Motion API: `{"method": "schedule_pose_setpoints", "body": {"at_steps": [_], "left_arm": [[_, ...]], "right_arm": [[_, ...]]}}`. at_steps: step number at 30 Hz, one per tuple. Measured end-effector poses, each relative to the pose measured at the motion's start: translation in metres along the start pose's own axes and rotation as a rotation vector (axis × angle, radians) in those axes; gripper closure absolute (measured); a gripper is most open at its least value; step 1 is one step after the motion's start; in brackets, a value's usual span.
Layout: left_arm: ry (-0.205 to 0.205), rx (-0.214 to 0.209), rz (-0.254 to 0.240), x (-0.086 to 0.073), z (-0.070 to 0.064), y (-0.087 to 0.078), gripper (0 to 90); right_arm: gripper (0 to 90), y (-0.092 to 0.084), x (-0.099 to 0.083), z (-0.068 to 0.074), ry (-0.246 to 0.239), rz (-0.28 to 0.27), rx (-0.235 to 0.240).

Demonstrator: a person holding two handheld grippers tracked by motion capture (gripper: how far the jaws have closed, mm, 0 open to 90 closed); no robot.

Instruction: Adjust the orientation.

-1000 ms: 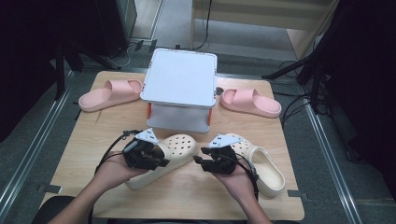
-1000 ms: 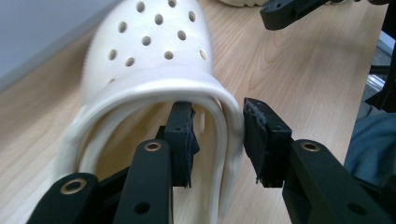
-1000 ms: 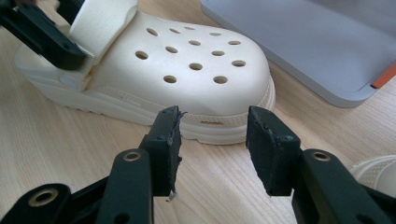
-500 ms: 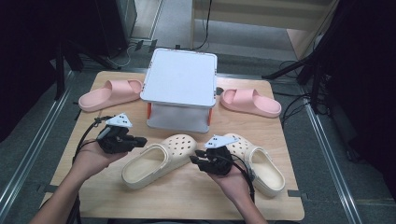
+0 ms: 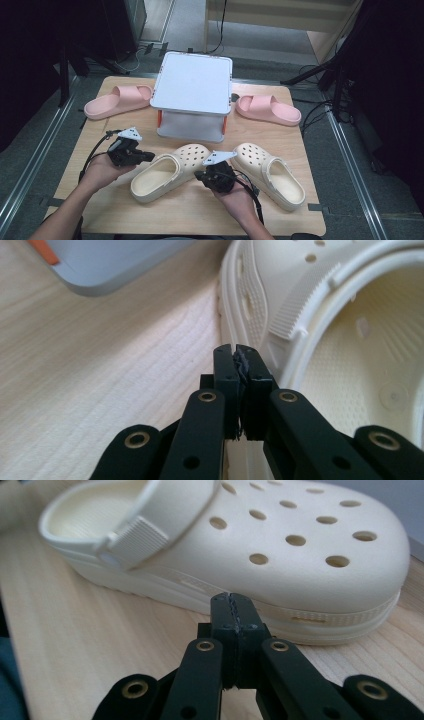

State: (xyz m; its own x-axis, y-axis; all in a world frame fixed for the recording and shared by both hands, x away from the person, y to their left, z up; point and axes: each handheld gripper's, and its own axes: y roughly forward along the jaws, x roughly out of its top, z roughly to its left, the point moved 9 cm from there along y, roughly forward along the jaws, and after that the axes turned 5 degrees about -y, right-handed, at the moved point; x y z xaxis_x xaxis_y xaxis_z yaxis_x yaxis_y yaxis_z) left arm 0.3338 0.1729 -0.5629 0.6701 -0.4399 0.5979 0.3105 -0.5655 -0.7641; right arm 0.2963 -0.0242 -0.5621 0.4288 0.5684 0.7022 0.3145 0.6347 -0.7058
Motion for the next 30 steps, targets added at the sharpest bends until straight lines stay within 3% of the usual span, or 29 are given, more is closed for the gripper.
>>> {"method": "schedule_pose_setpoints", "body": {"at_steps": [3, 12, 24, 30], "left_arm": [[0.013, 0.028, 0.009, -0.001, -0.002, 0.002, 88.9], [-0.009, -0.008, 0.001, -0.006, -0.009, 0.001, 88.9], [-0.018, -0.039, -0.011, -0.013, -0.034, 0.003, 88.2], [-0.007, -0.045, -0.008, -0.015, -0.046, 0.007, 87.4]], "right_arm": [[90.0, 0.007, -0.002, -0.007, 0.014, 0.014, -0.013], [90.0, 0.011, 0.002, -0.017, 0.014, 0.013, -0.022], [89.8, 0.017, 0.010, -0.034, 0.058, 0.012, -0.026], [89.9, 0.021, 0.016, -0.044, 0.054, 0.012, -0.044]]}}
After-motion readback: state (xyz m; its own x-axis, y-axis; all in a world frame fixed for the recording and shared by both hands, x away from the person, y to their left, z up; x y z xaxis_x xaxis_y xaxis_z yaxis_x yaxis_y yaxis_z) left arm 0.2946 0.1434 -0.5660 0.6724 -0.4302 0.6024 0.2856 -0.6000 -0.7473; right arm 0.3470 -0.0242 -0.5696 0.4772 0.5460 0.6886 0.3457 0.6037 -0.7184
